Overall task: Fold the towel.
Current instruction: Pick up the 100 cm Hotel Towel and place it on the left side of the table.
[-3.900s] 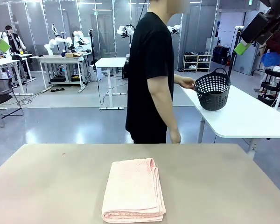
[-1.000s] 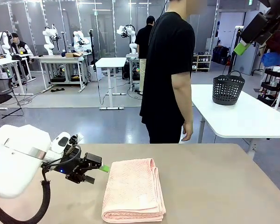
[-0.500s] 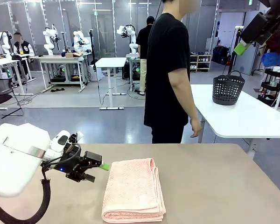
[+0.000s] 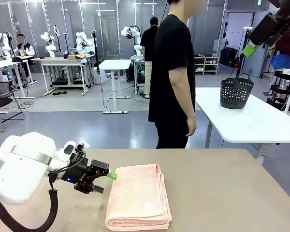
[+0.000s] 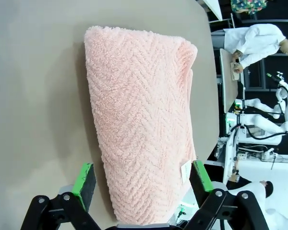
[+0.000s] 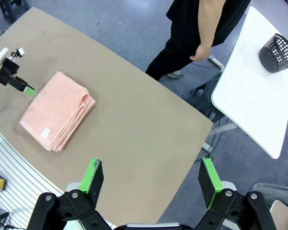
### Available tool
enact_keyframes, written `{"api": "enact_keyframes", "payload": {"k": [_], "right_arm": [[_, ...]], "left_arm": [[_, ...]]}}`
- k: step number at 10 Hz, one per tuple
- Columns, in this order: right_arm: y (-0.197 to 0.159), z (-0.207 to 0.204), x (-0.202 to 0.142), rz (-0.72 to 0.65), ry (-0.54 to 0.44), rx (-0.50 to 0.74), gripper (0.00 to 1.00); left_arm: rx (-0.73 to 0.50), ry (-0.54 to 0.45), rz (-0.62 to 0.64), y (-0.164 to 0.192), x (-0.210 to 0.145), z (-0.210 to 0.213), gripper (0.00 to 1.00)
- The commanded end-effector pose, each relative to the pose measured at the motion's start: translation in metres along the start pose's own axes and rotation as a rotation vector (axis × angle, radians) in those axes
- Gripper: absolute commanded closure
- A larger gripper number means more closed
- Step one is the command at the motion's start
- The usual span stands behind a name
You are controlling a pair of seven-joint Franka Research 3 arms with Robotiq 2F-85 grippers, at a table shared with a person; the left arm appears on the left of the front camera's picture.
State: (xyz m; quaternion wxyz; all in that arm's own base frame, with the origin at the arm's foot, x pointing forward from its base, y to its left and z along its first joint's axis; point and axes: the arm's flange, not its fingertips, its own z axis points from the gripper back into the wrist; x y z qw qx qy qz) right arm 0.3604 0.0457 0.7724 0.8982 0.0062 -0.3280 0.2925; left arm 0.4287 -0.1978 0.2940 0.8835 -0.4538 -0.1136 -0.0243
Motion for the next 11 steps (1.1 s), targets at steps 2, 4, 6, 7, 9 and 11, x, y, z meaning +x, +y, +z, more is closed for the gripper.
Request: {"api": "enact_keyframes", "payload": {"k": [2, 4, 6, 7, 9, 11], "right_arm": [[0.0, 0.0, -0.002, -0.002, 0.001, -0.003, 0.0], [0.0, 0.0, -0.002, -0.002, 0.001, -0.003, 0.0], [0.0, 0.0, -0.002, -0.002, 0.001, -0.003, 0.0], [0.0, 0.0, -0.002, -0.002, 0.001, -0.003, 0.0], [0.0, 0.0, -0.002, -0.002, 0.001, -0.003, 0.0], [0.0, 0.0, -0.002, -0.002, 0.001, -0.003, 0.0]], "left_arm": [[-0.057, -0.017, -0.008, 0.014, 0.006, -0.021, 0.0], [-0.093, 0.01, 0.021, 0.02, 0.007, -0.03, 0.0], [-0.141, 0.04, 0.042, 0.023, 0.008, -0.044, 0.0], [-0.123, 0.038, 0.055, 0.026, 0.008, -0.048, 0.02], [-0.199, 0.062, 0.082, 0.028, 0.006, -0.054, 0.62], [-0.202, 0.051, 0.078, 0.029, 0.008, -0.051, 1.0]]}}
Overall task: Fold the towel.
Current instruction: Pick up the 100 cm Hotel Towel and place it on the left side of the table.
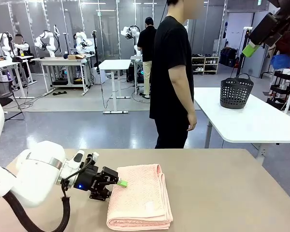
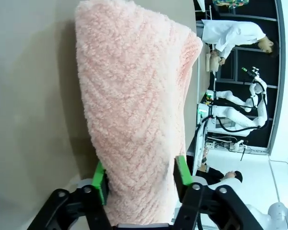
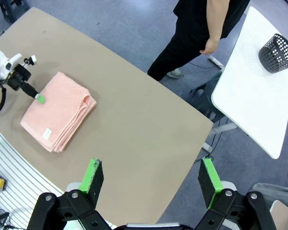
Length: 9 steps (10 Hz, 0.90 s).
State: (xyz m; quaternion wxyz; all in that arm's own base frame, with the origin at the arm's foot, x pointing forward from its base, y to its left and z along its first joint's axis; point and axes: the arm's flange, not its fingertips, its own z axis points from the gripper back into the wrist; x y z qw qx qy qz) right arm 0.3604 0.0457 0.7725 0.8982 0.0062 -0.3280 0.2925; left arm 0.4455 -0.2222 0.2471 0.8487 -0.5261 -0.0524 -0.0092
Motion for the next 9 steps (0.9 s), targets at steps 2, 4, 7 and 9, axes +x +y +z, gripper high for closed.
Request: {"api": "enact_keyframes", "payload": {"k": [2, 4, 7, 9], "right_arm": [[0.0, 0.0, -0.002, -0.002, 0.001, -0.003, 0.0], [0.0, 0.0, -0.002, -0.002, 0.001, -0.003, 0.0], [0.0, 0.0, -0.002, -0.002, 0.001, -0.003, 0.0], [0.0, 0.0, -0.002, -0.002, 0.001, -0.003, 0.0]], "left_arm": [[-0.029, -0.028, -0.03, 0.002, 0.005, 0.002, 0.85], [-0.023, -0.025, -0.035, 0.001, 0.005, 0.003, 1.0], [-0.014, -0.011, -0.052, -0.001, 0.004, 0.002, 1.0], [0.001, -0.01, -0.013, 0.001, 0.003, 0.004, 0.91]]}}
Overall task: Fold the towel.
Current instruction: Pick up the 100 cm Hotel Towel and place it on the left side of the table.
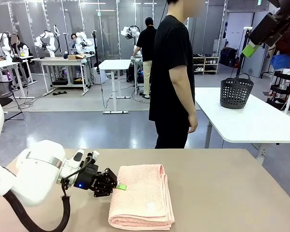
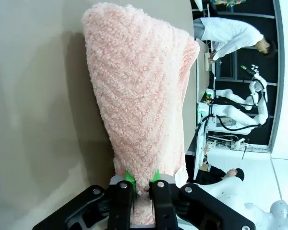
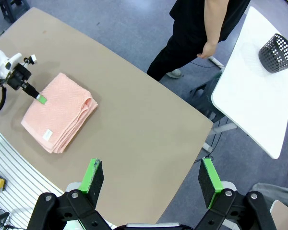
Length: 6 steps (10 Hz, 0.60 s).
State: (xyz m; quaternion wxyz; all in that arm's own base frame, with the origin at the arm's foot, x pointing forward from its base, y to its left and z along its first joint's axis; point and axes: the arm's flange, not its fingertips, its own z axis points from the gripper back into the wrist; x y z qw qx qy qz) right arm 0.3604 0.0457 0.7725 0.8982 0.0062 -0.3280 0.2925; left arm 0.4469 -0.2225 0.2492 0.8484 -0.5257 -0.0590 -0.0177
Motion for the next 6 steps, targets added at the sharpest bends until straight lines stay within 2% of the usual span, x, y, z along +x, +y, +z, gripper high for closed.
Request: {"api": "enact_keyframes", "payload": {"k": [1, 5, 6], "right_arm": [[0.0, 0.0, -0.002, -0.002, 0.001, -0.003, 0.0], [0.0, 0.0, -0.002, -0.002, 0.001, -0.003, 0.0], [0.0, 0.0, -0.002, -0.002, 0.001, -0.003, 0.0]], "left_arm": [[0.001, -0.007, 0.009, 0.003, 0.001, 0.004, 0.91], [0.002, -0.005, 0.005, 0.002, 0.001, 0.002, 0.91], [-0.012, 0.006, 0.0, -0.004, 0.011, 0.023, 0.88]]}}
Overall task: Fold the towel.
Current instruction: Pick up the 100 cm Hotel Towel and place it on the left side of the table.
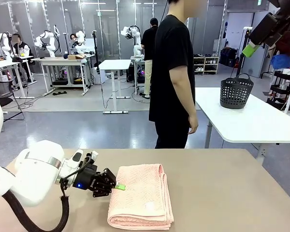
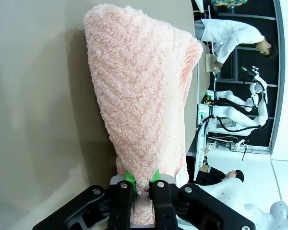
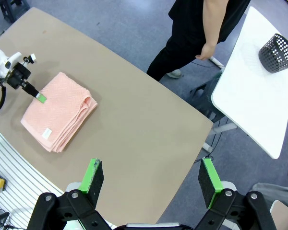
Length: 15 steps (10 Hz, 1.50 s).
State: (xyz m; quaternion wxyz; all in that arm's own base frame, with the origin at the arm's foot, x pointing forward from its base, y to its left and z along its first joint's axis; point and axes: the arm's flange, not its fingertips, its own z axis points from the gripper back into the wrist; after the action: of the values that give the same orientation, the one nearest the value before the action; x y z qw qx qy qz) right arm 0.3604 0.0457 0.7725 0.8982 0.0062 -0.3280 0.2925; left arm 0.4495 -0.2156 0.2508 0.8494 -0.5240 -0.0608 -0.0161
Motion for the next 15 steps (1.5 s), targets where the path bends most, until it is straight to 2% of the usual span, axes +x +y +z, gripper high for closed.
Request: {"api": "enact_keyframes", "payload": {"k": [1, 3, 6, 9, 11, 14, 15], "right_arm": [[0.0, 0.0, -0.002, -0.002, 0.001, -0.003, 0.0], [0.0, 0.0, -0.002, -0.002, 0.001, -0.003, 0.0], [0.0, 0.0, -0.002, -0.002, 0.001, -0.003, 0.0], [0.0, 0.0, -0.002, -0.002, 0.001, -0.003, 0.0], [0.0, 0.0, -0.002, -0.002, 0.001, -0.003, 0.0], [0.0, 0.0, -0.002, -0.002, 0.001, -0.003, 0.0], [0.0, 0.0, -0.002, -0.002, 0.001, -0.003, 0.0]], "left_arm": [[-0.021, 0.019, -0.001, -0.009, 0.018, 0.042, 0.88], [-0.023, 0.02, 0.009, -0.011, 0.033, 0.096, 0.88], [0.088, 0.027, -0.007, 0.002, 0.047, 0.173, 0.88], [0.172, -0.006, -0.001, 0.041, 0.053, 0.255, 0.88], [0.177, -0.015, -0.018, 0.061, 0.051, 0.315, 0.88], [0.258, -0.019, -0.047, 0.099, 0.052, 0.379, 0.88], [0.308, -0.046, -0.039, 0.112, 0.053, 0.397, 0.88]]}}
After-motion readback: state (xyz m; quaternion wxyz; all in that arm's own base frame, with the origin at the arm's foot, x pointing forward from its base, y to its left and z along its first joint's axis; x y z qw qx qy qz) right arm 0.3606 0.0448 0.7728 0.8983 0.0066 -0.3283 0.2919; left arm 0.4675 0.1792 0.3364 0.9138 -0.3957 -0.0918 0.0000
